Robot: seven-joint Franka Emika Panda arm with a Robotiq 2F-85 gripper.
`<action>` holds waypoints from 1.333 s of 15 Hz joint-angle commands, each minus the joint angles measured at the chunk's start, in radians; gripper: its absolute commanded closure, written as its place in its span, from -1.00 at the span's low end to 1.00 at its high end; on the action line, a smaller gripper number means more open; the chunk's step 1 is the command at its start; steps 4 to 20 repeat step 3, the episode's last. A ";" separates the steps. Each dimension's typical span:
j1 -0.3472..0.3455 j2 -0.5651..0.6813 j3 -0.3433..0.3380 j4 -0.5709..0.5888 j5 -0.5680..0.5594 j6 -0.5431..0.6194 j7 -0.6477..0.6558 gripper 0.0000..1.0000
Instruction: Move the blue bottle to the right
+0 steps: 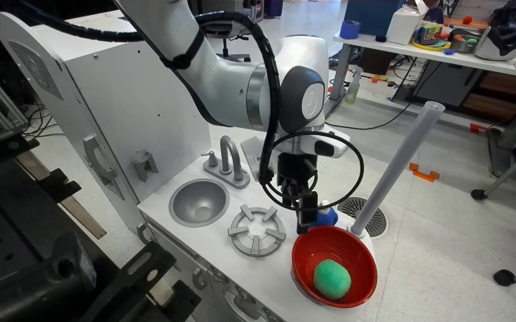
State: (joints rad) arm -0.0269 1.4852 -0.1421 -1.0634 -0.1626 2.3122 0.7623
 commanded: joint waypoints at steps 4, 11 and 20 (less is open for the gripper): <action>0.014 -0.001 -0.011 0.024 0.068 -0.113 -0.091 -1.00; 0.014 -0.001 -0.011 0.024 0.068 -0.113 -0.091 -1.00; 0.014 -0.001 -0.011 0.024 0.068 -0.113 -0.091 -1.00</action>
